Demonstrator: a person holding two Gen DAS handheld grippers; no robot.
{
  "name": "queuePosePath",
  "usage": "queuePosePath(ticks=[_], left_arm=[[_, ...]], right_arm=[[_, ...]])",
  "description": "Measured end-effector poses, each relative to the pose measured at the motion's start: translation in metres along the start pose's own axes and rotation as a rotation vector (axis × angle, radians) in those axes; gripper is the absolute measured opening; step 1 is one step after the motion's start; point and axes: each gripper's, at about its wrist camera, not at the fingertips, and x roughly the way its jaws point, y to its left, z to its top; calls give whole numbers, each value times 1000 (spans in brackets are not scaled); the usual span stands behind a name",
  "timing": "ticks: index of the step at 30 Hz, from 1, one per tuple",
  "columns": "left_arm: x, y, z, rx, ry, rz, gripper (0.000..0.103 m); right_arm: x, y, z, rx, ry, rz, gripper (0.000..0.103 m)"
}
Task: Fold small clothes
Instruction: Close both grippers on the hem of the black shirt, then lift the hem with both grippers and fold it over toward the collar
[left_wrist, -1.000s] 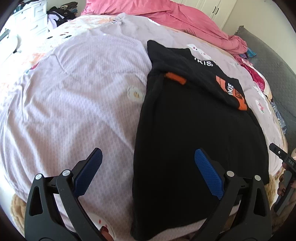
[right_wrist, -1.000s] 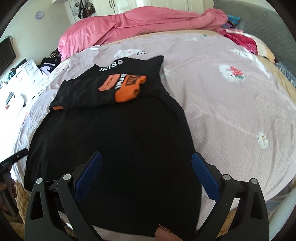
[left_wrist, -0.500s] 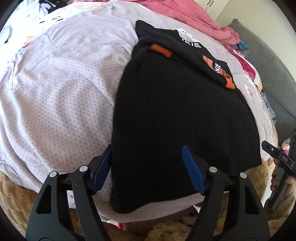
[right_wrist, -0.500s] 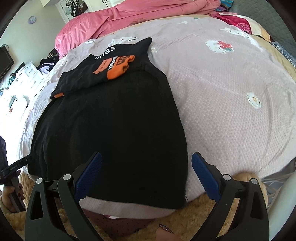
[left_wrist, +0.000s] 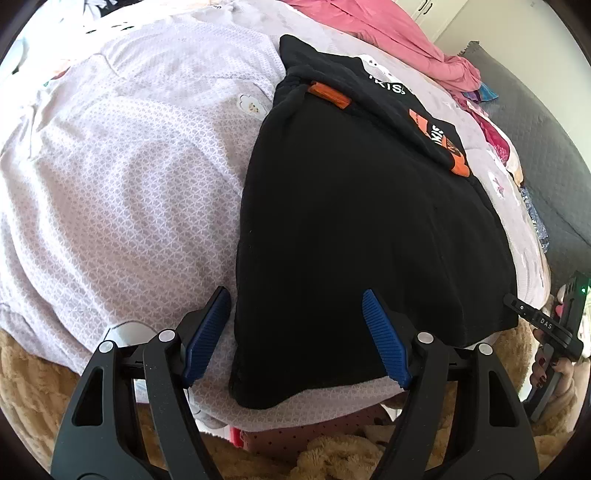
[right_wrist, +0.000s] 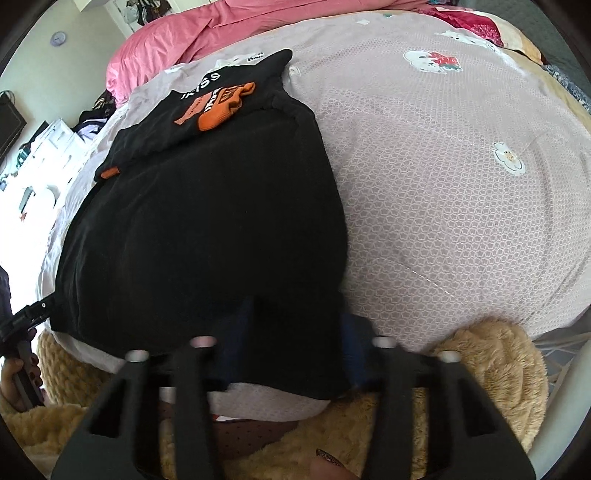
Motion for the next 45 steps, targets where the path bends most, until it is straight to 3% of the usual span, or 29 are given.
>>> queuePosePath(ticks=[1,4,7,9,12,18,28,37,45], left_arm=[[0,0,0,-3,2,-3,66],[0,0,0,-26,11,-15,61],[0,1,2,-48,13,-26,45],[0,2,2,-54,14,-22,19],[-2,3,3,-62,13,-30,5],[-23,0,12,-63,-48,-59,3],[-61,-4,55,-44,-196,-93,3],[-76,-16,101,17,-300,-79,3],[-74,-30,141,42,-349,-76,3]], right_arm=[[-4,0,0,-6,-5,20,9],[-12,1,2,-11,-22,76,8],[-26,4,8,-4,-71,146,7],[-32,4,15,8,-102,188,7],[-44,7,24,-2,-145,204,7],[-59,12,39,-24,-210,201,7],[-71,7,58,4,-288,215,7],[-87,7,105,1,-392,208,7],[-78,11,145,-4,-420,192,7]])
